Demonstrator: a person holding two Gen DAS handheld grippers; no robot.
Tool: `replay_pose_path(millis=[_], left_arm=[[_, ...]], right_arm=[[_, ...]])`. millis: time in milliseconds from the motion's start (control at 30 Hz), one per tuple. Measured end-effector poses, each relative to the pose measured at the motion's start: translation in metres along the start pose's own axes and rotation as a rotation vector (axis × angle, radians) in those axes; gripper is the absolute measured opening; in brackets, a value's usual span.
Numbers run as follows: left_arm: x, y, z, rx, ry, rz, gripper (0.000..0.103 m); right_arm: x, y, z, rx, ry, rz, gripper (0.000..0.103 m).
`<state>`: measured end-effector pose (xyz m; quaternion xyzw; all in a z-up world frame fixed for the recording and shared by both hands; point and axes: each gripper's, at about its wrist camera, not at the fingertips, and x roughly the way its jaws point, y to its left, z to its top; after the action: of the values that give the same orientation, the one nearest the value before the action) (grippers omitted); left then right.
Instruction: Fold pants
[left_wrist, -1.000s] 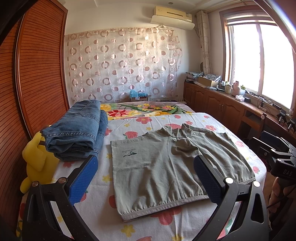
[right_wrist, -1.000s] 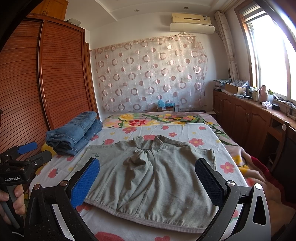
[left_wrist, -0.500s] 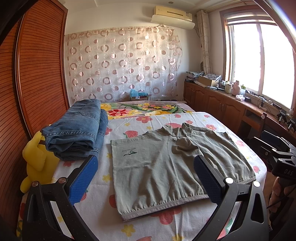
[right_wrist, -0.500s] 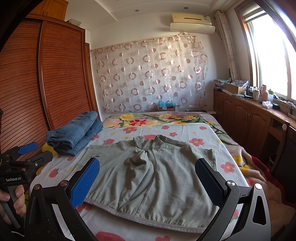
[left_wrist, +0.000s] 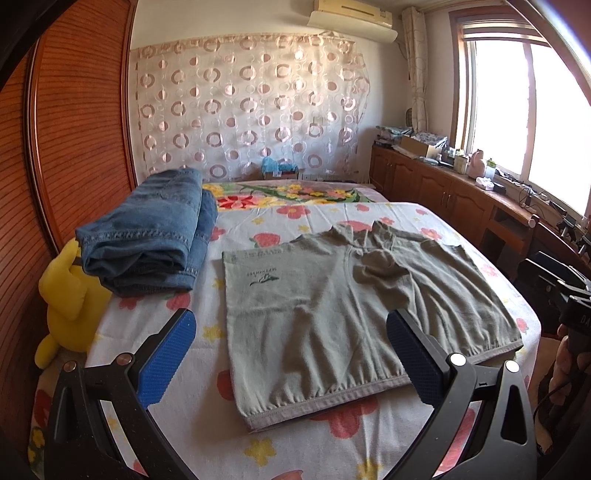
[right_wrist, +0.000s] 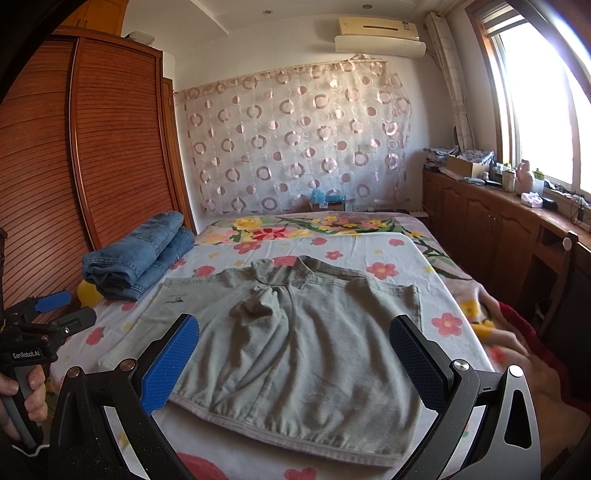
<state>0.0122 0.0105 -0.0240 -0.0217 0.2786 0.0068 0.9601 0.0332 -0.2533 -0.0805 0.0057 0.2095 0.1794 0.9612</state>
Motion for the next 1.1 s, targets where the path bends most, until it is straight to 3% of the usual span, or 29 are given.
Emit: replay_pose_path(millis=[167, 467, 800, 933, 1100], left_arm=[[0.01, 0.005, -0.008, -0.007, 0.034, 0.005, 0.103], [0.031, 0.014, -0.023, -0.014, 0.105, 0.017, 0.103], [0.044, 0.033, -0.04, -0.02, 0.168, 0.016, 0.103], [0.044, 0.041, -0.046, -0.032, 0.183, -0.006, 0.103], [0.043, 0.048, -0.054, -0.032, 0.201, -0.023, 0.091]], right_arm=[[0.006, -0.003, -0.002, -0.009, 0.025, -0.003, 0.102], [0.018, -0.015, 0.0, 0.008, 0.103, -0.005, 0.091], [0.035, 0.005, -0.018, -0.009, 0.22, -0.012, 0.091], [0.031, -0.002, -0.01, -0.019, 0.262, -0.023, 0.091], [0.02, 0.012, -0.008, -0.059, 0.276, -0.039, 0.091]])
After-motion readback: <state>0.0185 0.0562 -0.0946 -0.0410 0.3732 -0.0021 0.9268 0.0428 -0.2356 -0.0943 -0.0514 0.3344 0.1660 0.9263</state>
